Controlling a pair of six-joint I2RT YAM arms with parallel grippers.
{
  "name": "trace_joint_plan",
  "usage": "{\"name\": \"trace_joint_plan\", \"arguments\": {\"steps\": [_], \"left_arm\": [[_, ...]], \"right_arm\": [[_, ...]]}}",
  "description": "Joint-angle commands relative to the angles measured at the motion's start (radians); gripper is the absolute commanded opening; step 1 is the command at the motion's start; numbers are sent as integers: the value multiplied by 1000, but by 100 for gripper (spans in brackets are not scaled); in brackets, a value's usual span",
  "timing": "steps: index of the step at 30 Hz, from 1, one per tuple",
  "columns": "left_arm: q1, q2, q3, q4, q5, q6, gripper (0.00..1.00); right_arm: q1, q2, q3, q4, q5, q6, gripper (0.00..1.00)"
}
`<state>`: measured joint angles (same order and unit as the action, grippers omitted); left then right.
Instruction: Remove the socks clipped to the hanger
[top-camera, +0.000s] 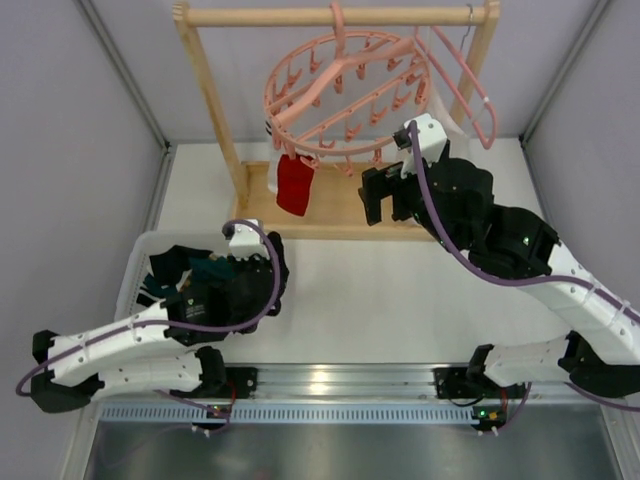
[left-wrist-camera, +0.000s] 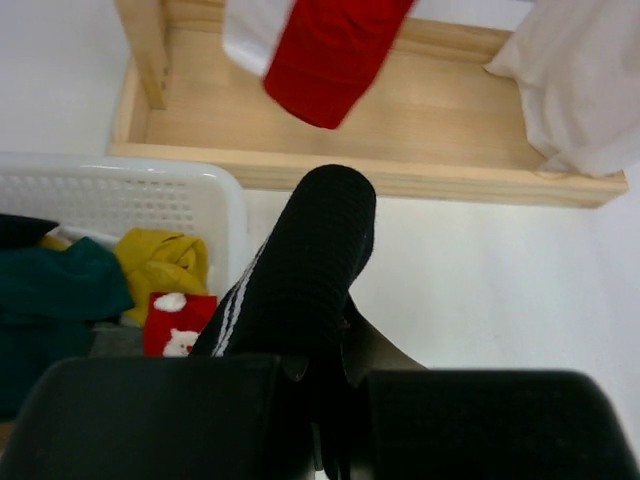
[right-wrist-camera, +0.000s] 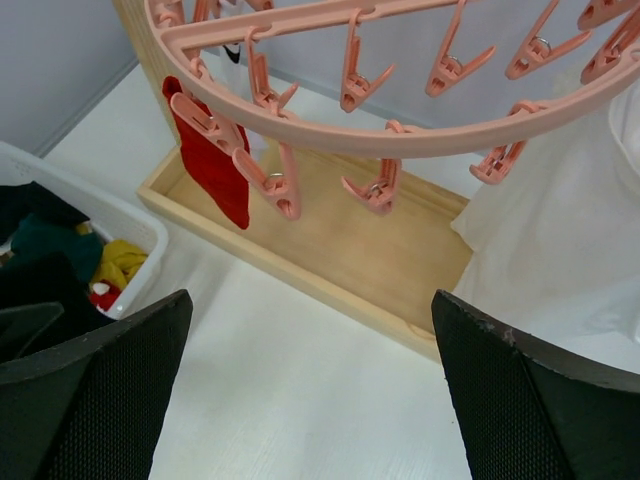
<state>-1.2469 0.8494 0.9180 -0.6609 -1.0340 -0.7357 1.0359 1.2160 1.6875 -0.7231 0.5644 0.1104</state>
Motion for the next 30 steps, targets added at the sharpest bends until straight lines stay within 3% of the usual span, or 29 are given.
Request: {"name": "trace_joint_plan", "arguments": {"steps": [1,4,6,10,14,16,19,22,23,24,27,29,30], "left_arm": [[75,-59,70,-172,-32,-79,0],[220,-105,88,-186,21,-32,0],[378,-115,105,-186,75,22,0],[616,-43,134,-180,152,88,0],[879,19,116,-169,294,81,0],[944,4,88,-158,339,49,0],[1021,-39,21,-141,328,7,12],[1057,-75,-30,-137,313,-27,38],[1061,-81,-44,-135,305,-37,48],[1063,-84,-45,-135,307,-39,74],[1063,-95,-28,-137,327,-33,98],[1063,-104,11,-120,371,5,98],[1063,-105,25,-99,491,34,98]], "right_arm": [[-5,-19,-18,-13,-37,31,99],[-5,-26,-35,1,-40,37,99],[-7,-26,-40,13,-41,37,99],[-5,-27,-55,36,-58,41,99],[-5,-19,-63,45,-77,46,99],[-5,-19,-74,54,-83,46,100],[-5,-23,-94,66,-84,43,99],[-5,-23,-107,79,-89,41,99],[-5,-19,-109,80,-90,41,99],[-5,-19,-112,82,-90,40,99],[-5,-15,-120,82,-90,41,99],[-5,-18,-127,83,-90,40,100],[-5,-21,-130,86,-90,41,99]]}}
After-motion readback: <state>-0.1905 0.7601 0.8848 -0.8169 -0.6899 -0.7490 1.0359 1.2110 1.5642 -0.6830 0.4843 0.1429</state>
